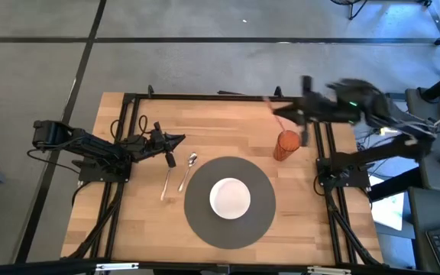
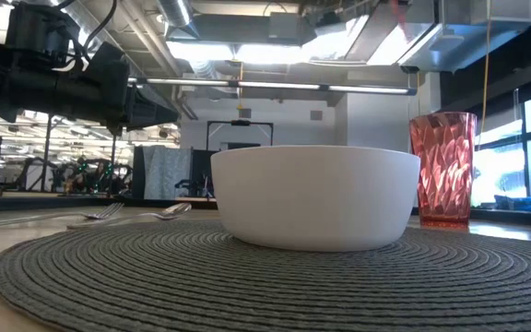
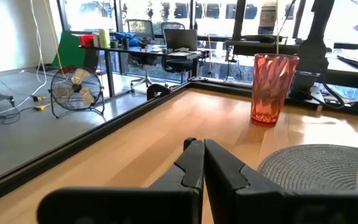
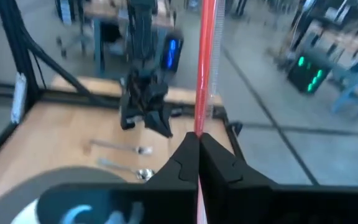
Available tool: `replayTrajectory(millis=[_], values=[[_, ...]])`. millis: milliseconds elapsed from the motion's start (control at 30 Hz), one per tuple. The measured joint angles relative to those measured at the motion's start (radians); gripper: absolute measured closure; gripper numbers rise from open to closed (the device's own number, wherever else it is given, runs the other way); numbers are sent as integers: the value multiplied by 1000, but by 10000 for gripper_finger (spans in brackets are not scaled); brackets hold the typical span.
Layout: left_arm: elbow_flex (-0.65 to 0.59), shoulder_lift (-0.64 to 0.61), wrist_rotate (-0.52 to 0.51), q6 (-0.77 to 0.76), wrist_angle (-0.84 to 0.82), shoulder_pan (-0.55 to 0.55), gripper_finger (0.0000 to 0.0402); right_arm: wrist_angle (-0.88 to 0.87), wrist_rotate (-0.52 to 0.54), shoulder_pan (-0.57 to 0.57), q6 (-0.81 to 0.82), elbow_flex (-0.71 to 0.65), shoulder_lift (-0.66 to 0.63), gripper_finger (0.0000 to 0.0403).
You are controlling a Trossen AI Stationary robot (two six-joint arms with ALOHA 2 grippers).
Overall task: Pick & Place Utensil
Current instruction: Put the orange straw into the brown cup
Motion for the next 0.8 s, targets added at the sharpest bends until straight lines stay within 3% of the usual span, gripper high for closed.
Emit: replayTrajectory(millis=[200, 367, 533, 800], values=[[0, 0, -2, -26, 1, 0, 396, 260, 14, 15, 28, -394, -320, 403], [0, 0, -2, -26, 1, 0, 396, 427, 63, 15, 63, -652, -500, 403], [0, 0, -2, -25, -5, 0, 396, 446, 172, 15, 92, -777, -603, 403], [0, 0, -1, -24, -15, 0, 396, 448, 220, 14, 117, -893, -641, 403]])
